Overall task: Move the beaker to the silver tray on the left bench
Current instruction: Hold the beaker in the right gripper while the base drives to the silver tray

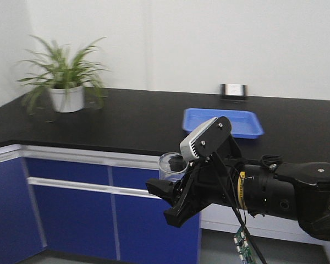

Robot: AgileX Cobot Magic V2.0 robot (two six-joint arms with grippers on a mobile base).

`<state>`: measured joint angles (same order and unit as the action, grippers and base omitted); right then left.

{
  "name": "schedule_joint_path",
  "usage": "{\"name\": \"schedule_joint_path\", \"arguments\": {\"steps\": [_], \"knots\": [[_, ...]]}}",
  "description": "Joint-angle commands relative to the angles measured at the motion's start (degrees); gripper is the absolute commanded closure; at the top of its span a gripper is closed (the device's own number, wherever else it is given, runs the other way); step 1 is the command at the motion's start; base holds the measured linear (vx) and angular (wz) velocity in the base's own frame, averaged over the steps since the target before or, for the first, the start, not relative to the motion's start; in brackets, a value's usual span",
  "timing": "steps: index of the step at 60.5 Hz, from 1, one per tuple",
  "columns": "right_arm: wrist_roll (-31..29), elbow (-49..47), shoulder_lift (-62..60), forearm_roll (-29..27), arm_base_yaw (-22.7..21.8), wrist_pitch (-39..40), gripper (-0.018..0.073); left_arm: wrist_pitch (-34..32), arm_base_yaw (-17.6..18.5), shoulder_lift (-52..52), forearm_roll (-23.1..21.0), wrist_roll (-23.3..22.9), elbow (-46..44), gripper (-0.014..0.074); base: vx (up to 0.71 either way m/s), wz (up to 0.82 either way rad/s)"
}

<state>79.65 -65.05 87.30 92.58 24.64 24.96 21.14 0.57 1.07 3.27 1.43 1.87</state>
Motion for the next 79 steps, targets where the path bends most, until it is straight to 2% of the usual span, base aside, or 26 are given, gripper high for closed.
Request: {"name": "schedule_joint_path", "arguments": {"steps": [1,79], "knots": [[0.1,-1.7,-2.2,-1.7,-0.2,-0.1,0.0571,-4.7,0.3,0.4,-0.1,-0.1,1.1,0.0595,-0.15,0.61],[0.1,-1.7,-2.2,-1.7,-0.2,-0.1,0.0571,-4.7,0.3,0.4,-0.1,-0.1,1.1,0.0595,-0.05,0.69]]}}
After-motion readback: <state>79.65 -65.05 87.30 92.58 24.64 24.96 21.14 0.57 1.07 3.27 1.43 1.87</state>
